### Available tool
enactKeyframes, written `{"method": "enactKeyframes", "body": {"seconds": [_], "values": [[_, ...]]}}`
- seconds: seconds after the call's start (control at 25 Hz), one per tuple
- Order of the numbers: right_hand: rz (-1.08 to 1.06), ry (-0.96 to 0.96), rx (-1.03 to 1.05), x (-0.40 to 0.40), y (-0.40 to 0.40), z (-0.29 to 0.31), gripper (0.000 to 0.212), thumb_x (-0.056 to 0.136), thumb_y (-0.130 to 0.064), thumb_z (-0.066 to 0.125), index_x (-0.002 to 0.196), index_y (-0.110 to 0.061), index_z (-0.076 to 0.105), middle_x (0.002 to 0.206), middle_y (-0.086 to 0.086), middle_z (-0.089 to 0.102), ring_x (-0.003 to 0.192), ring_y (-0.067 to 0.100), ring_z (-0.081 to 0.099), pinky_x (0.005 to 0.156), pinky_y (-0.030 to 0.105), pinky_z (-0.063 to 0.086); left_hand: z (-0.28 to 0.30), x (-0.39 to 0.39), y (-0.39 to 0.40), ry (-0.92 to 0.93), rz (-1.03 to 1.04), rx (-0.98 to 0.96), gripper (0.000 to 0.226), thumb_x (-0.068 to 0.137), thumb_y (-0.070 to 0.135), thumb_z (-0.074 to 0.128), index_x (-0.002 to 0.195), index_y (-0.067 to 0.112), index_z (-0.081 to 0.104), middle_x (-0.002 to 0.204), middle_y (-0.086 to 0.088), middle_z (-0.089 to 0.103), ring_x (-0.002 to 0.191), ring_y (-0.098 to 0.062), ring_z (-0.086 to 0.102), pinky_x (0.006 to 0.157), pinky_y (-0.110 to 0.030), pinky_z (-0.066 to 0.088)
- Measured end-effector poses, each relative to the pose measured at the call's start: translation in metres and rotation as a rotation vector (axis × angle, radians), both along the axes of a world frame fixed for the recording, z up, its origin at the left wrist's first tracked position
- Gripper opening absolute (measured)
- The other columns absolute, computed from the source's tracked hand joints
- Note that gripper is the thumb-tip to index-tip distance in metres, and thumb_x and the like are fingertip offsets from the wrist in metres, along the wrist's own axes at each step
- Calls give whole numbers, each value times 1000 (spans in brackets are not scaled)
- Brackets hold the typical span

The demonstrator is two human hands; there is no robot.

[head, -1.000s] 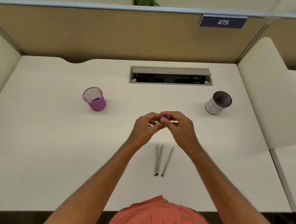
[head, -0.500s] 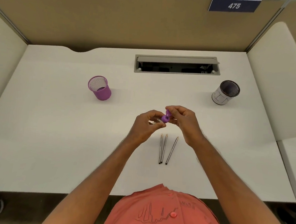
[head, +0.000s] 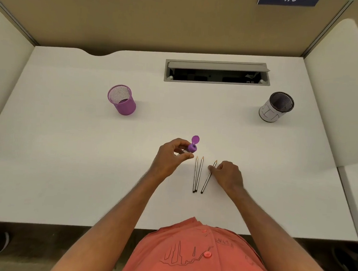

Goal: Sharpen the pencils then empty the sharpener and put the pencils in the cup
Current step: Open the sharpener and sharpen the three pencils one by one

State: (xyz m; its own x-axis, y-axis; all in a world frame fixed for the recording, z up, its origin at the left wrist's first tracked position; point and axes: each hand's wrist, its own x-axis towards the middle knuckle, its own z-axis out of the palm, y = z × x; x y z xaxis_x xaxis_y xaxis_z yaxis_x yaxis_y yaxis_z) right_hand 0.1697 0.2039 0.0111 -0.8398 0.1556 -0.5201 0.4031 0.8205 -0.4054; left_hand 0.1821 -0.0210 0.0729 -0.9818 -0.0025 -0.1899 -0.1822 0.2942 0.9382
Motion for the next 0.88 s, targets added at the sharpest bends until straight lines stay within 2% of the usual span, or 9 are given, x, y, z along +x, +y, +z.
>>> {"method": "enactKeyframes", "body": {"seconds": [0.16,0.24,0.36,0.44,0.52,0.6,0.72,0.88], "values": [[1,-58,29,-5,-8,4,29,83,-32,70,64,-13,59,65,2,62,69,29,62,54,28,36,-1,6,-1,-3,2,-11,27,81,20,81,96,40,72,95,21,75,86,-4,69,76,-11,51],[12,-77,28,-6,-8,8,24,79,-27,68,64,-10,61,64,5,63,65,29,61,53,27,37,1,8,-1,-1,2,-17,27,82,19,81,95,41,72,95,22,74,84,-1,68,75,-10,50],[34,-44,-26,-5,-7,20,25,79,-27,65,61,-13,54,61,3,61,60,28,56,54,30,38,2,9,-2,5,5,-35,28,83,17,81,97,40,72,94,24,74,84,1,67,73,-11,51],[26,42,-161,-6,-8,36,17,82,-27,65,73,-15,58,68,-1,66,64,23,59,59,32,43,3,7,-4,7,16,-41,27,83,16,80,100,36,72,96,23,73,87,-1,67,75,-17,54],[45,190,-310,-7,-12,57,4,87,-24,65,86,-23,61,77,-5,65,67,14,58,63,31,46,6,5,-6,20,26,-59,27,84,14,80,102,34,72,99,23,72,90,-2,67,78,-21,55],[124,378,-346,-6,-16,81,10,93,-24,64,98,-32,64,88,-8,62,74,6,59,66,28,49,10,2,-8,51,32,-81,28,84,13,79,103,32,72,101,24,72,95,-3,66,82,-23,54],[260,633,-197,-1,-20,112,14,98,-33,64,110,-39,68,98,-13,58,81,5,61,64,25,50,18,-3,-10,113,33,-102,27,85,13,78,105,30,71,103,22,72,98,-6,66,85,-24,53],[446,825,114,1,-22,132,16,97,-33,68,109,-33,77,95,-6,63,81,19,61,64,35,47,29,-5,-11,192,7,-169,29,85,14,79,107,33,70,106,24,71,99,-4,65,82,-13,46]]}}
